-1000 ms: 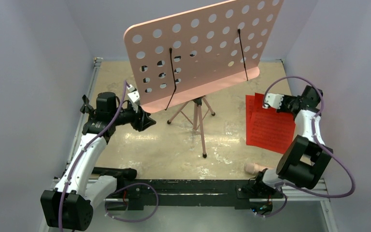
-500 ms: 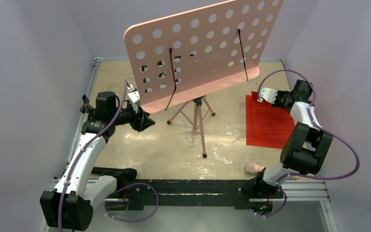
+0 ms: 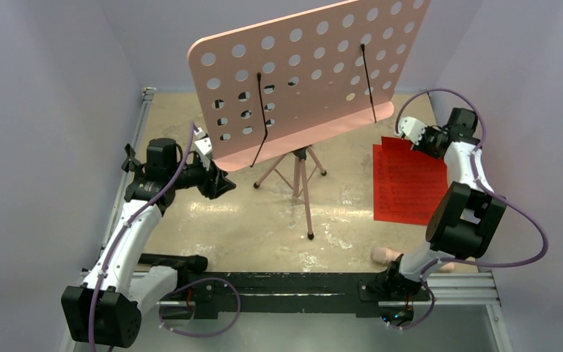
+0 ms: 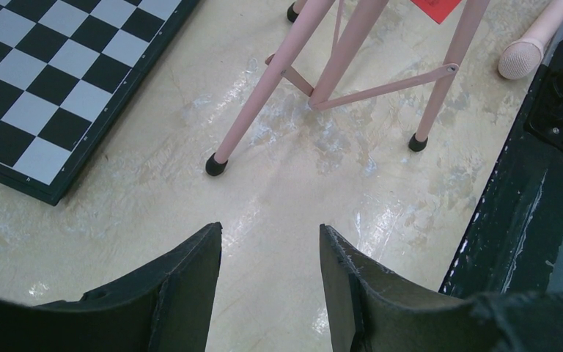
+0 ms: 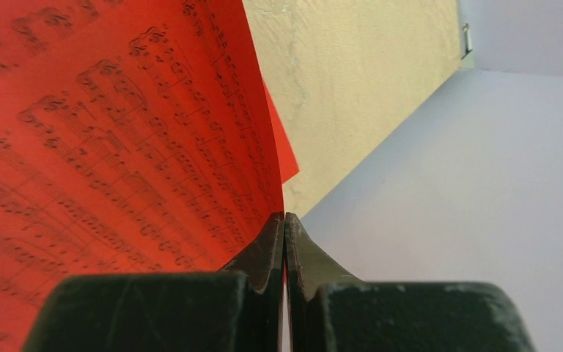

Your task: Pack up the instrument practice props

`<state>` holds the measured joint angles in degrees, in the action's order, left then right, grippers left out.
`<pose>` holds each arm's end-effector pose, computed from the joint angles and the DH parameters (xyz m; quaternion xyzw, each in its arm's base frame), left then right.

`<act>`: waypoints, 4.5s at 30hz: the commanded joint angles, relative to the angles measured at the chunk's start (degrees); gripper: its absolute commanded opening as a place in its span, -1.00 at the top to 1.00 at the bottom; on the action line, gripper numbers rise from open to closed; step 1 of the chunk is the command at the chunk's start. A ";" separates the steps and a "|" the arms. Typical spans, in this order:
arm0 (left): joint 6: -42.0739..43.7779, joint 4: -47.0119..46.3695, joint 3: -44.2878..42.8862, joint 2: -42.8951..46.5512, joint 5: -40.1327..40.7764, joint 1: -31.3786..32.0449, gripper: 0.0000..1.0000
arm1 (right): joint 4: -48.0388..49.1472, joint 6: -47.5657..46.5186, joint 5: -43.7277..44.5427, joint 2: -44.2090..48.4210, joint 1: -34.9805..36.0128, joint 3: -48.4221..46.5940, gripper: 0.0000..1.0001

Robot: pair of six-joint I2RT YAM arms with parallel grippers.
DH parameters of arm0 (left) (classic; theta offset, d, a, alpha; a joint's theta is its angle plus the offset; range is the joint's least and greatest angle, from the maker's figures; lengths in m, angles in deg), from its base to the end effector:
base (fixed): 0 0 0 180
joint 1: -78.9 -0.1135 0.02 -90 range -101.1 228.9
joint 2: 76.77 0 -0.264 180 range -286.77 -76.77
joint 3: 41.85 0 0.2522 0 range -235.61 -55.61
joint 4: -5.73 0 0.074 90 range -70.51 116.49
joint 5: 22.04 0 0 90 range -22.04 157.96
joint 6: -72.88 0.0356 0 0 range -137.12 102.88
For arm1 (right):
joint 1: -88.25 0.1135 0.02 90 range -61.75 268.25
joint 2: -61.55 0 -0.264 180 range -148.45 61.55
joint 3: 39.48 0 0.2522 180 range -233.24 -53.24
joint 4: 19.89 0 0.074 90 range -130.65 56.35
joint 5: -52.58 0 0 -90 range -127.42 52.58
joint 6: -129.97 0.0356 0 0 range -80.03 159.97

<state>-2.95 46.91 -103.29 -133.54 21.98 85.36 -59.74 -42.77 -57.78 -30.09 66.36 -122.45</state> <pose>0.2019 -0.0486 0.2961 0.3201 0.7773 -0.3201 0.4368 0.3275 -0.1182 0.2589 -0.5201 0.7620 -0.1748 0.3439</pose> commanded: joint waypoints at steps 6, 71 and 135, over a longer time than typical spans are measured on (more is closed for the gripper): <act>1.14 -3.80 -1.07 -0.15 -0.34 0.23 -0.12 | -14.08 9.49 -1.88 10.81 0.46 2.87 1.00; 13.63 -2.66 0.10 -4.23 -2.58 0.48 -0.23 | -18.68 39.47 -6.94 6.77 0.98 -16.94 -0.98; -10.03 -30.13 -11.55 -32.43 8.53 13.41 -0.43 | -12.53 52.81 -47.75 -6.54 33.53 -15.84 -0.84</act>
<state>-14.71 18.96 -110.26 -164.82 27.29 98.72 -71.65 8.51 -101.10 -37.19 98.47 -137.36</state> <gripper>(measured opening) 0.722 0.927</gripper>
